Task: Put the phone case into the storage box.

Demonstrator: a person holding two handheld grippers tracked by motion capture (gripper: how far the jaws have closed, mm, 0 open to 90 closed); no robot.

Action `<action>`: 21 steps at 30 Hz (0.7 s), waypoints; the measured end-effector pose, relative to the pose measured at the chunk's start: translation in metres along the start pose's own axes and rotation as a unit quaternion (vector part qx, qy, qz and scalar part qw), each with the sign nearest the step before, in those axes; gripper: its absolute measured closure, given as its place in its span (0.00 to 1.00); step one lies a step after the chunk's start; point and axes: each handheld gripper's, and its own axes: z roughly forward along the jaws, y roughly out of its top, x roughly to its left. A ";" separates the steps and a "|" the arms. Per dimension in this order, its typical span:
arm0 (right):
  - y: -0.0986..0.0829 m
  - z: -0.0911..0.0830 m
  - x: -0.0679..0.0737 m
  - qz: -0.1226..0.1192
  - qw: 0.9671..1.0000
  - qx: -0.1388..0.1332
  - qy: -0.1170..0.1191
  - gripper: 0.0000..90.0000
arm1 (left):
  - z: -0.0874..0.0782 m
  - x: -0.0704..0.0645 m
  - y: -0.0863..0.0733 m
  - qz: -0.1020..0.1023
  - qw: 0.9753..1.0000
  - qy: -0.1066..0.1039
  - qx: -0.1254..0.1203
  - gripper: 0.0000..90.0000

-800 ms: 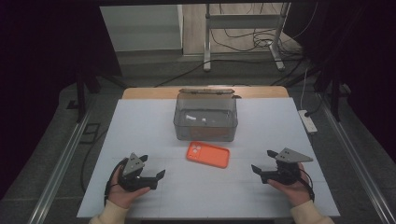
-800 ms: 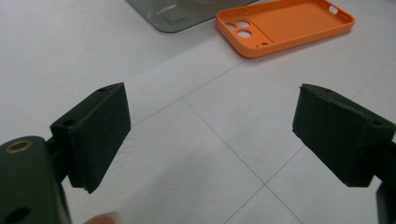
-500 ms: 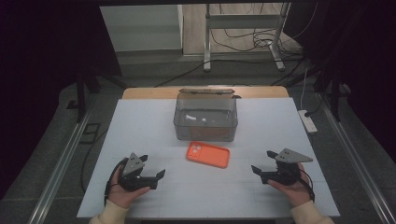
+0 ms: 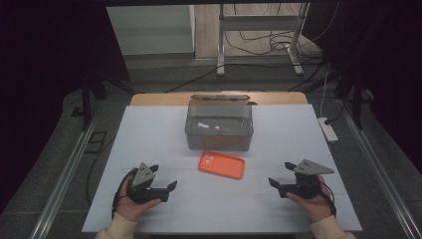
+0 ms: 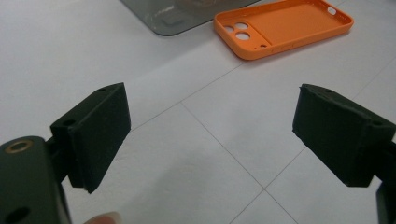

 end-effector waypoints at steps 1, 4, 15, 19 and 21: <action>0.000 0.000 0.000 0.001 1.000 0.001 0.001 0.15 | 0.000 0.000 0.000 0.000 1.000 0.000 0.000 0.13; 0.000 0.001 0.000 0.002 1.000 0.003 0.002 0.15 | 0.001 0.000 0.000 0.000 1.000 -0.001 0.001 0.13; 0.002 0.003 0.000 -0.001 1.000 0.003 0.008 0.16 | 0.001 0.000 0.000 0.001 1.000 0.003 0.004 0.13; 0.005 0.003 0.002 -0.001 1.000 0.004 0.013 0.15 | 0.001 -0.002 0.001 0.004 1.000 0.003 0.003 0.13; 0.005 0.003 0.002 0.000 1.000 0.002 0.016 0.15 | 0.001 -0.003 0.001 0.005 1.000 0.003 0.003 0.13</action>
